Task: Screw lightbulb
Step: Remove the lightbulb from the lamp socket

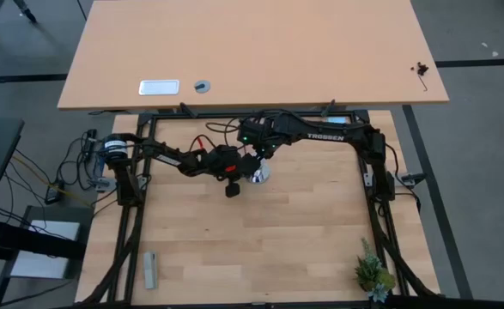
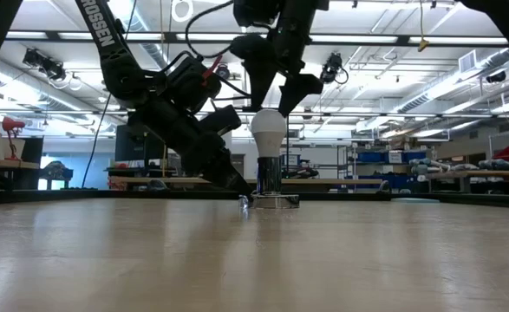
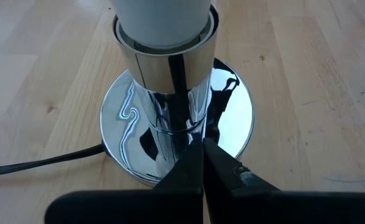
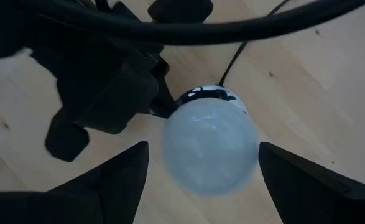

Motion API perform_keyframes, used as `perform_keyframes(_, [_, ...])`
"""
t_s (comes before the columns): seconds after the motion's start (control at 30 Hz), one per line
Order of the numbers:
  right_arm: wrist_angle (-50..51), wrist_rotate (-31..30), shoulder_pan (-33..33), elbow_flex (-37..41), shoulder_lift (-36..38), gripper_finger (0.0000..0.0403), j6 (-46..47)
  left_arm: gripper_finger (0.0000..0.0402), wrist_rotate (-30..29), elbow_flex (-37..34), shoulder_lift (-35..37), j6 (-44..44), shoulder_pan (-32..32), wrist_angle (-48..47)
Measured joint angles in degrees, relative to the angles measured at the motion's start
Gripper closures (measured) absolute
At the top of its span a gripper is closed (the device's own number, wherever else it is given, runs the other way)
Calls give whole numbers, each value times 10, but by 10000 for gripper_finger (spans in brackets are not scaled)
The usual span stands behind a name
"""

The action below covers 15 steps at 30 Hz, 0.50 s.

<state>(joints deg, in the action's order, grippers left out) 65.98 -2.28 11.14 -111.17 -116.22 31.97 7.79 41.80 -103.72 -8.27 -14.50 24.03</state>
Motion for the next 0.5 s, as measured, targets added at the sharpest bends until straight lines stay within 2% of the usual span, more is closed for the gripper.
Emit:
perform_keyframes(0.27, [-15, 7, 10, 29, 0, 104, -44, 401, 0, 0, 0, 3, 0, 0])
perform_keyframes(0.4, [-25, 17, 19, 29, 0, 129, -117, 401, 0, 0, 0, 3, 0, 0])
perform_keyframes(0.5, [-25, 43, 27, 27, 0, 140, -219, 401, 0, 0, 0, 3, 0, 0])
